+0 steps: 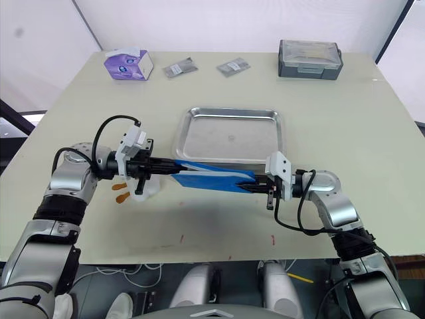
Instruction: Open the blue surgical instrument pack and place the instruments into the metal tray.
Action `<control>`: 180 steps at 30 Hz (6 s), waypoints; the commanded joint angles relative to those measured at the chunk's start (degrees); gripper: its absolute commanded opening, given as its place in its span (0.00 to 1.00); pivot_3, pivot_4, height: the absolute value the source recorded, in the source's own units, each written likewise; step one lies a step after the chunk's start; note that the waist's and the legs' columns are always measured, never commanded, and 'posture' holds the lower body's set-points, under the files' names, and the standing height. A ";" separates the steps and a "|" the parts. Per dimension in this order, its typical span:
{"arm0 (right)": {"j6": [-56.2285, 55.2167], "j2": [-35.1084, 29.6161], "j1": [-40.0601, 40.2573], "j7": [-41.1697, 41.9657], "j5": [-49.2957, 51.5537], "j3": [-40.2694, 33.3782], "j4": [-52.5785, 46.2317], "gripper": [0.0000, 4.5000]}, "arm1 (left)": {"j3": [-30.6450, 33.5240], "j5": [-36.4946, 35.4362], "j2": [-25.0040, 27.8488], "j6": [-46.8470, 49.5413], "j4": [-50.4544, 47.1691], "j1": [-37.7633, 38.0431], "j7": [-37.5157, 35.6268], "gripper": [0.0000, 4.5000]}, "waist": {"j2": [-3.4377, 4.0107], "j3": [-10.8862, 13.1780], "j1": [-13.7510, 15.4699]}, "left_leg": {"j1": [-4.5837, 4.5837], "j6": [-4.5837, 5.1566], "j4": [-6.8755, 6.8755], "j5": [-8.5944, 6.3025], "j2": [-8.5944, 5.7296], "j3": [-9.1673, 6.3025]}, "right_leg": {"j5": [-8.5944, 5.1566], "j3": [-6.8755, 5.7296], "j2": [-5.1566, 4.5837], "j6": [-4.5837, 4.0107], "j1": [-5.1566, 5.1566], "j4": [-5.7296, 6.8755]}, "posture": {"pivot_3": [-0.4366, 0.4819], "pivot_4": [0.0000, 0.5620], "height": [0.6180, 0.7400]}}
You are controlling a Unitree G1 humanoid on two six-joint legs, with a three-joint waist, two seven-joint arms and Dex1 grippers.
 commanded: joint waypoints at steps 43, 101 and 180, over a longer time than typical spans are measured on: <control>21.90 -10.80 12.08 -5.92 15.57 -3.97 -23.00 0.02 | 0.85 1.91 -4.21 0.89 -5.08 5.10 1.19 0.00 | -0.03 -0.02 0.37 | -0.06 0.01 0.01 -0.01 -0.05 -0.05 | 0.01 -0.02 -0.04 0.02 0.06 -0.15 | 0.48 0.27 0.93; 7.13 -9.10 13.38 -5.13 7.66 -4.03 -20.71 1.00 | 0.63 9.37 -7.03 4.91 -4.72 3.46 11.27 0.23 | -0.03 -0.04 0.12 | 0.01 0.01 0.01 0.00 -0.05 -0.09 | 0.01 -0.01 0.01 0.02 0.09 -0.11 | 0.48 0.27 0.93; 3.15 -0.06 15.15 -12.54 -7.98 4.92 -3.17 1.00 | 7.60 -4.54 3.46 0.35 -23.79 15.14 2.16 0.98 | -0.15 -0.13 -0.07 | 0.15 0.01 0.00 0.00 0.03 -0.03 | -0.01 0.05 0.07 -0.01 0.11 -0.04 | 0.48 0.27 0.93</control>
